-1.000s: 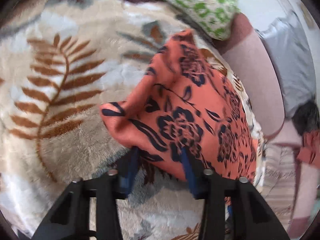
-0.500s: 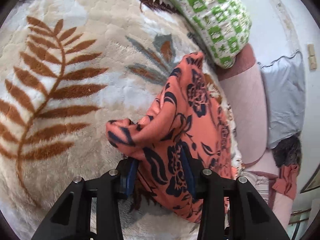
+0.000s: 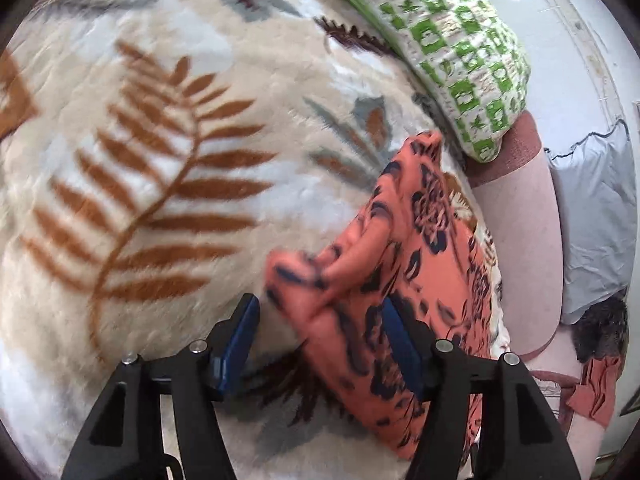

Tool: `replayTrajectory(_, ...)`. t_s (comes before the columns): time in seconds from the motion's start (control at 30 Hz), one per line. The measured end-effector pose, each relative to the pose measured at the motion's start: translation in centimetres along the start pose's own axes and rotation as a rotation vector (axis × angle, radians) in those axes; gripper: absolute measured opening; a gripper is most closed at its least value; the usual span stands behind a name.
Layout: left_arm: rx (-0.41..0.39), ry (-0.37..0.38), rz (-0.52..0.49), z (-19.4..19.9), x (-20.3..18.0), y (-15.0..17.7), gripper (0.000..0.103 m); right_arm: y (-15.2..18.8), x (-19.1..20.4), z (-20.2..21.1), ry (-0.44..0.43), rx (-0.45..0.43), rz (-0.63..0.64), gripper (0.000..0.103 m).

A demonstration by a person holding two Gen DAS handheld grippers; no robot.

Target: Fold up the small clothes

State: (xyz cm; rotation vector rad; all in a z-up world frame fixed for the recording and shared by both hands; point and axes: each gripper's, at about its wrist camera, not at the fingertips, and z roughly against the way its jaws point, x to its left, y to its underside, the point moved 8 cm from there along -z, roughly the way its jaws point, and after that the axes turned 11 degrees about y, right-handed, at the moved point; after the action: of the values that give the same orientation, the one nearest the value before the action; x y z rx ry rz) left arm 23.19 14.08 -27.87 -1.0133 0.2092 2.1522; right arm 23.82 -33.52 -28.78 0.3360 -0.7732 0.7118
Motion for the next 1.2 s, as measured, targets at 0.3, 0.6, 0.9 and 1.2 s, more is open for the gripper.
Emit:
replayTrajectory(0.3, -0.001, 0.067, -0.021, -1.7, -1.2, -0.3, 0.048, -0.7, -0.4, -0.2, -0.029, -0.006, -0.03, 0.058)
replayTrajectory(0.6, -0.01, 0.057, -0.102, -1.5, -2.1, -0.2, 0.026, -0.8, 0.0, 0.9, 0.045, -0.098, 0.093, 0.024)
replayTrajectory(0.9, -0.001, 0.083, -0.204, 2.6, -4.0, 0.9, 0.024, 2.2, 4.9, 5.8, 0.201, -0.334, 0.449, 0.015)
replayTrajectory(1.2, 0.035, 0.051, -0.222, 9.2, 0.2, 5.6, 0.024, 10.4, 2.1, 10.5, 0.269, -0.269, 0.483, 0.01)
